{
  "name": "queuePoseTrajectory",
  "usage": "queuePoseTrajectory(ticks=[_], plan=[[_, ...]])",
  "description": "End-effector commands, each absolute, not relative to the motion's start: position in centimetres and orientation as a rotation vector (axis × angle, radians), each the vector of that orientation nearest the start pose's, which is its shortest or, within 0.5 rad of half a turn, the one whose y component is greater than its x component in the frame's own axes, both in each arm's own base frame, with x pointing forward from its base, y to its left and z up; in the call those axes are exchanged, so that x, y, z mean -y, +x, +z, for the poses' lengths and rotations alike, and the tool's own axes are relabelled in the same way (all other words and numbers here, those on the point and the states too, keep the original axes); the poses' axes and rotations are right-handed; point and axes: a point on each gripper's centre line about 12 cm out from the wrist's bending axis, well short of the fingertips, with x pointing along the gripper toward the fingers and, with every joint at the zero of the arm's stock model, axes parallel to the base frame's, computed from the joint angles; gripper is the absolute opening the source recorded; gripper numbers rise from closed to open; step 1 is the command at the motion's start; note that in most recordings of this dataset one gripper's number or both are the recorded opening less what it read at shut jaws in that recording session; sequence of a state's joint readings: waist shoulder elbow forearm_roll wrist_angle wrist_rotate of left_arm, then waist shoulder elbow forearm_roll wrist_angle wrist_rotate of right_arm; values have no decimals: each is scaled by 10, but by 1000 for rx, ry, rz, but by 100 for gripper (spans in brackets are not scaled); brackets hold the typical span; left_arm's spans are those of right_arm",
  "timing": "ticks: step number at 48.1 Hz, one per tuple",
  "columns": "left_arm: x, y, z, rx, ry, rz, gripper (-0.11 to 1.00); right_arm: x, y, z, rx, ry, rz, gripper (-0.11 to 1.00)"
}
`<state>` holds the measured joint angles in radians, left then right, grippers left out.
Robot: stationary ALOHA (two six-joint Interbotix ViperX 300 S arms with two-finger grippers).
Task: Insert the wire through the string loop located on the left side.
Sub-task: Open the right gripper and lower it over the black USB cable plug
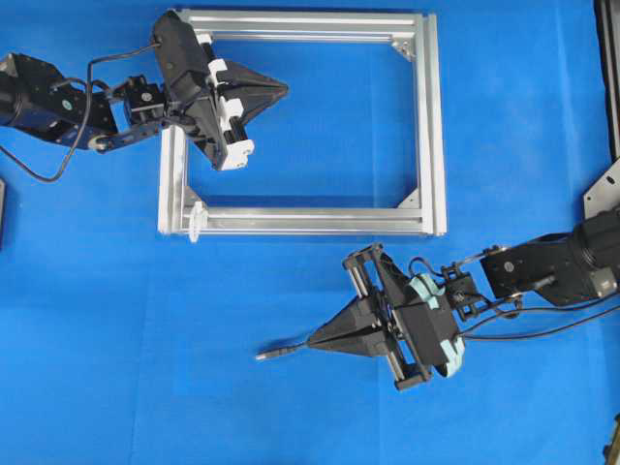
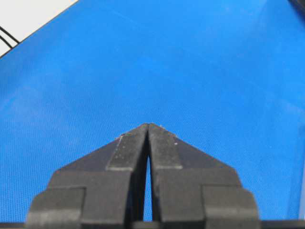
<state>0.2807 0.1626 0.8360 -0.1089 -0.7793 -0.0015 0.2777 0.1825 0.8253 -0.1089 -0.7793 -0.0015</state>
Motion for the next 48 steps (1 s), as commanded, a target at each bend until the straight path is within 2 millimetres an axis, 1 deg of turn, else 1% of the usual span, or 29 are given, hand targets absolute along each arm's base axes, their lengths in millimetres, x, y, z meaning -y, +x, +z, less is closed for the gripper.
queuePoseTrajectory(ticks=[1, 6, 19, 30, 33, 37, 41, 42, 44, 46, 48], plan=[[-110, 373, 156, -160, -87, 335, 0, -120, 371, 154, -154, -79, 370, 1], [-107, 374, 157, -164, -87, 326, 0, -119, 371, 150, -194, -67, 363, -2], [-105, 374, 157, -166, -86, 321, 0, -120, 370, 148, -221, -11, 358, -2], [-105, 374, 157, -166, -85, 320, 0, -120, 370, 146, -241, -6, 355, -1], [-105, 374, 157, -166, -85, 320, 0, -119, 370, 146, -244, 3, 348, 7], [-105, 373, 156, -169, -86, 320, 0, -118, 370, 146, -250, 25, 338, 25], [-105, 373, 156, -167, -85, 320, 0, -117, 370, 145, -263, 45, 328, 49], [-105, 373, 156, -169, -86, 320, 0, -117, 370, 144, -267, 48, 326, 58], [-105, 373, 156, -169, -86, 320, 0, -117, 370, 143, -278, 52, 320, 71], [-105, 373, 156, -169, -86, 320, 0, -116, 370, 143, -283, 54, 316, 82], [-105, 373, 156, -169, -86, 320, 0, -116, 370, 143, -286, 54, 315, 91]])
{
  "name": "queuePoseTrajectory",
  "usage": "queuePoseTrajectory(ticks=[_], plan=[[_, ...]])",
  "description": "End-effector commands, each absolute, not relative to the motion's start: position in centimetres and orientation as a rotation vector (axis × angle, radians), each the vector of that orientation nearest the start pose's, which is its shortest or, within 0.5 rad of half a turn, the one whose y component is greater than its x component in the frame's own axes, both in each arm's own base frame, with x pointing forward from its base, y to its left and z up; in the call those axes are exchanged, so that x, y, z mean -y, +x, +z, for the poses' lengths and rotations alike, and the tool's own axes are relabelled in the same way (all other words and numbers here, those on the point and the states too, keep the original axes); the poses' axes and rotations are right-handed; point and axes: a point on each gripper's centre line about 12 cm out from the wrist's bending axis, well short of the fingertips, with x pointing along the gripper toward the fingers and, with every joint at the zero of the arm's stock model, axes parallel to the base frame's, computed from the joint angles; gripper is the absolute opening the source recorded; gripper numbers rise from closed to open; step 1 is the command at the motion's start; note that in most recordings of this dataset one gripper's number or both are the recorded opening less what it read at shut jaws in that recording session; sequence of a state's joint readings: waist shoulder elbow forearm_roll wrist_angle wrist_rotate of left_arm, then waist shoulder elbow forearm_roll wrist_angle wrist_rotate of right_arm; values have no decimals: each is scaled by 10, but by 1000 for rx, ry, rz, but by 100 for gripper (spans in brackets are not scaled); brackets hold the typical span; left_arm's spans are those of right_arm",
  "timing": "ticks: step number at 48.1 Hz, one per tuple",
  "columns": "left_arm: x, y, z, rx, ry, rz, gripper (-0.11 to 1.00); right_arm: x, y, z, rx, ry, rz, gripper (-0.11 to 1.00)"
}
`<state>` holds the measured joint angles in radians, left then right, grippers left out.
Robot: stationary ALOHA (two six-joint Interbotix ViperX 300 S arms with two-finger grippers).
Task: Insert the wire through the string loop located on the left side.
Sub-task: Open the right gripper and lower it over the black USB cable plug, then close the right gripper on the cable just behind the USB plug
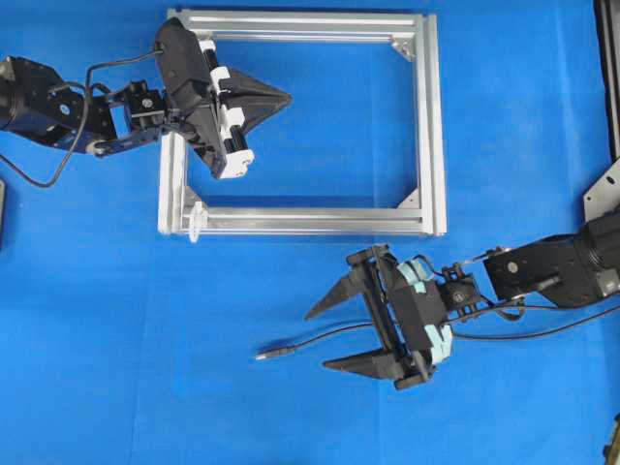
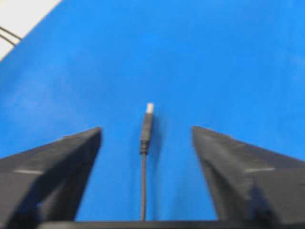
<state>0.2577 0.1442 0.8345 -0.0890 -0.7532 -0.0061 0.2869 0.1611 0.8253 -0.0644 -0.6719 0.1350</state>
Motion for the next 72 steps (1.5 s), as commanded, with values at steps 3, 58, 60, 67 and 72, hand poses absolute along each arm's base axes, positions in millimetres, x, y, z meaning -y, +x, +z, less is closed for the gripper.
queuePoseTrajectory(ticks=[3, 58, 60, 67, 72], plan=[[-105, 373, 156, -169, -86, 320, 0, -116, 370, 143, -286, 55, 313, 95], [-104, 372, 154, -181, -87, 320, 0, -124, 392, 82, -402, 98, 275, 92], [-104, 372, 154, -181, -87, 320, 0, -124, 393, 82, -401, 96, 276, 87], [-104, 372, 154, -181, -87, 320, 0, -123, 397, 75, -417, 88, 271, 45], [-104, 372, 154, -181, -87, 320, 0, -120, 397, 71, -437, 86, 261, 17]])
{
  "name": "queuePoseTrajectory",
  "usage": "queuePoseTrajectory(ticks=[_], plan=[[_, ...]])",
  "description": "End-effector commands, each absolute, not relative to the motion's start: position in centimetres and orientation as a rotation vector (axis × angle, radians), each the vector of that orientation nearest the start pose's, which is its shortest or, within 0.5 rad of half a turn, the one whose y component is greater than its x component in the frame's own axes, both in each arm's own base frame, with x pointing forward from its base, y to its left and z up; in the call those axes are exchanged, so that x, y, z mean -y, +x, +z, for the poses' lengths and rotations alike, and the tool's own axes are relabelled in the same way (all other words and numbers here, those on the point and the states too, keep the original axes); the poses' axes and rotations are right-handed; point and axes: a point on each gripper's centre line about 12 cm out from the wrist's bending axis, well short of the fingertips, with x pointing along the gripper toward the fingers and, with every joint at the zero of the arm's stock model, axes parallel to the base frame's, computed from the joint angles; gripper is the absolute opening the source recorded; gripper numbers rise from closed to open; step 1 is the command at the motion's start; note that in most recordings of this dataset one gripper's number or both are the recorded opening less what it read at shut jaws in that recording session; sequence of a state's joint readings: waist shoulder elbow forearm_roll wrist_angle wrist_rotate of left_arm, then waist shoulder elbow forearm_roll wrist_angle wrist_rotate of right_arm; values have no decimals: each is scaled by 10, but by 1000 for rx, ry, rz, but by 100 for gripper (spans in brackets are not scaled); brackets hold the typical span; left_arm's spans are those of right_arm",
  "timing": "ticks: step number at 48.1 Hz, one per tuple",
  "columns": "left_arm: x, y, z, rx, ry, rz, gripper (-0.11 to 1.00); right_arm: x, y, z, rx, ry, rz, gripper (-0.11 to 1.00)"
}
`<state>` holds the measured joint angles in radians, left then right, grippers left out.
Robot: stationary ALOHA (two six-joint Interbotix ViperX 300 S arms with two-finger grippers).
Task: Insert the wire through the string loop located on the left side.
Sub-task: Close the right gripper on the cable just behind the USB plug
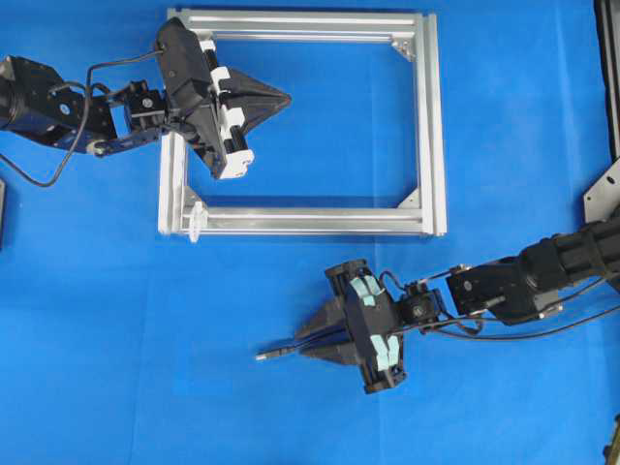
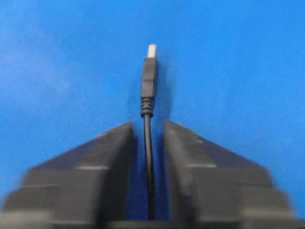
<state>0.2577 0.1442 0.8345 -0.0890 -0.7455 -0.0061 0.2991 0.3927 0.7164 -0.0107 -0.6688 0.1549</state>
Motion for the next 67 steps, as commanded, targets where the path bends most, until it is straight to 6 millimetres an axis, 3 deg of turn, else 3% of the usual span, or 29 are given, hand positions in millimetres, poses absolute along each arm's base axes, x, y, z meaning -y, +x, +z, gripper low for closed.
queuePoseTrajectory(ticks=[1, 6, 19, 41, 67], plan=[[-104, 371, 153, -183, -87, 320, 0, -120, 397, 71, -434, 87, 261, 12], [-104, 370, 153, -184, -87, 319, 0, -119, 398, 72, -431, 87, 260, -1], [-104, 369, 152, -187, -88, 320, 0, -120, 394, 83, -422, 89, 265, -1], [-104, 368, 152, -188, -90, 321, 0, -116, 381, 152, -394, 87, 267, -1], [-103, 367, 151, -190, -90, 321, 0, -116, 382, 155, -391, 80, 268, -1]])
